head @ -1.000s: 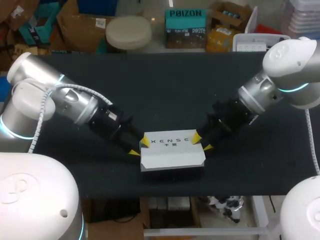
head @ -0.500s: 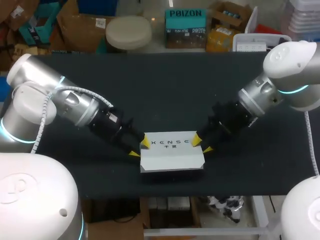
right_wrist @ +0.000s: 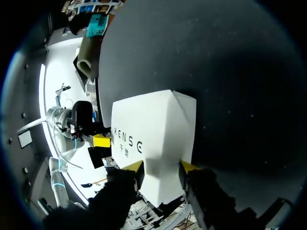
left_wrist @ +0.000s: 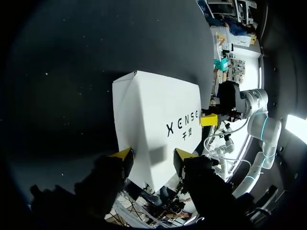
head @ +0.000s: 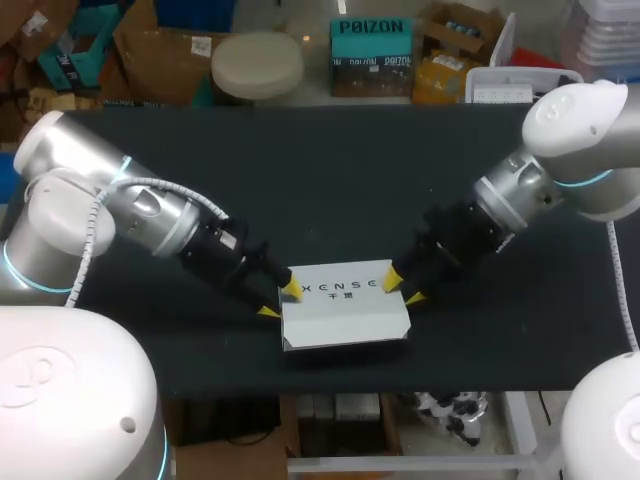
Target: Assemble the packaging by folding the flat box into shape, placing the metal phone stand inside, and closing the box properly
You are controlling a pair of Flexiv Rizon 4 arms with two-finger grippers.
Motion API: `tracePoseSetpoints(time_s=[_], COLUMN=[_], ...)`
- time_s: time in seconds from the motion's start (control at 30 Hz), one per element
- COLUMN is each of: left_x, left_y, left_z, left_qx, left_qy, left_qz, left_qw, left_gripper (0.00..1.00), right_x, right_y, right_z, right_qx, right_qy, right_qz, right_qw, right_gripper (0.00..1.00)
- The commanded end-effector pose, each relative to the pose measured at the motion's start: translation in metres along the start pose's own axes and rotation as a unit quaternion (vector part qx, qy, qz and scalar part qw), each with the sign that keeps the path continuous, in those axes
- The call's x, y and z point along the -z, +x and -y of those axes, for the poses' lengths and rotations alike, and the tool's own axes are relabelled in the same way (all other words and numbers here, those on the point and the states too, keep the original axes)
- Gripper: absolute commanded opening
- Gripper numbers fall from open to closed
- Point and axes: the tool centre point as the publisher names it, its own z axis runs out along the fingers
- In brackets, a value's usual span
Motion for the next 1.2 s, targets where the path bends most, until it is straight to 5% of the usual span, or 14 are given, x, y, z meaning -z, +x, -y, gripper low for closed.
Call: tracePoseSetpoints(time_s=[0.03, 1.2], left_x=[-0.005, -0.005], left_y=[0.005, -0.004], left_z=[0.001, -0.008], left_qx=[0.0, -0.035], left_qy=[0.001, 0.042], left_qz=[0.007, 0.062], left_qw=[1.0, 0.997], left_gripper=[0.57, 0.62], right_x=[-0.005, -0.001], right_y=[0.005, -0.008], right_z=[-0.001, 0.002], right_qx=[-0.001, -0.007], right_qy=[0.0, -0.022], right_qz=[0.004, 0.048], right_qw=[1.0, 0.999], right_gripper=[0.48, 0.48])
